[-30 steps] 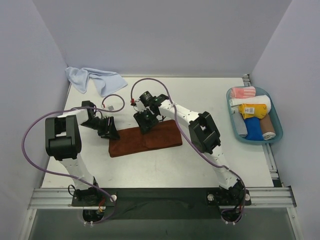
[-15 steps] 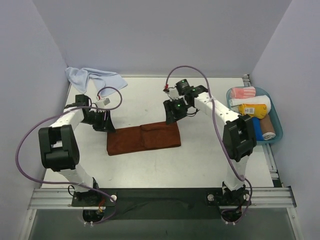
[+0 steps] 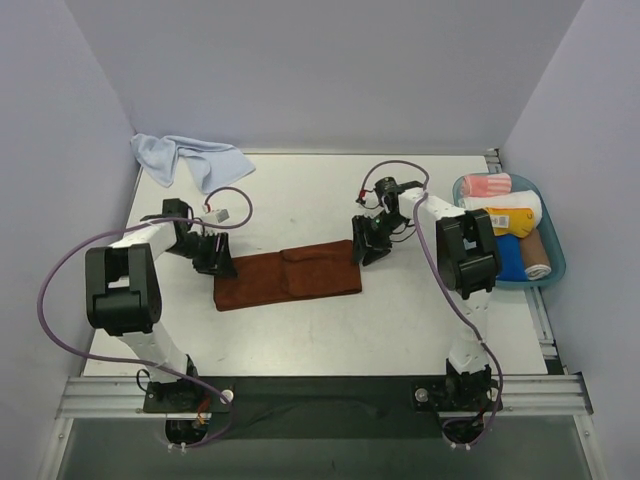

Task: Roll the towels
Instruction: Fold the towel

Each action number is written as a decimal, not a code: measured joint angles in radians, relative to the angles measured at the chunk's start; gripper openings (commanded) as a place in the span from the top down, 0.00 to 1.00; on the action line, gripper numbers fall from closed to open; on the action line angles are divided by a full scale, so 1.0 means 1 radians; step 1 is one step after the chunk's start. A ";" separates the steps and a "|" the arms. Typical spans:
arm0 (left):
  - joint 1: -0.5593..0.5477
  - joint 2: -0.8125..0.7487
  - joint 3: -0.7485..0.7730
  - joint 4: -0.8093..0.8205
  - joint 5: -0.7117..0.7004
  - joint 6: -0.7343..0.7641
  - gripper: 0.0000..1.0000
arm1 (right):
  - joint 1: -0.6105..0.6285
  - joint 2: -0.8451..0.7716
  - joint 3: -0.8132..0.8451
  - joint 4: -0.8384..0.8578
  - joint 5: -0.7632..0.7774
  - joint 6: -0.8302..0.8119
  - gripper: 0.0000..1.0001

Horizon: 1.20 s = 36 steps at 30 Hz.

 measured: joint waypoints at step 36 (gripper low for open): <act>-0.115 0.109 0.028 0.020 0.021 -0.063 0.66 | 0.217 0.008 0.327 -0.158 0.032 0.070 0.99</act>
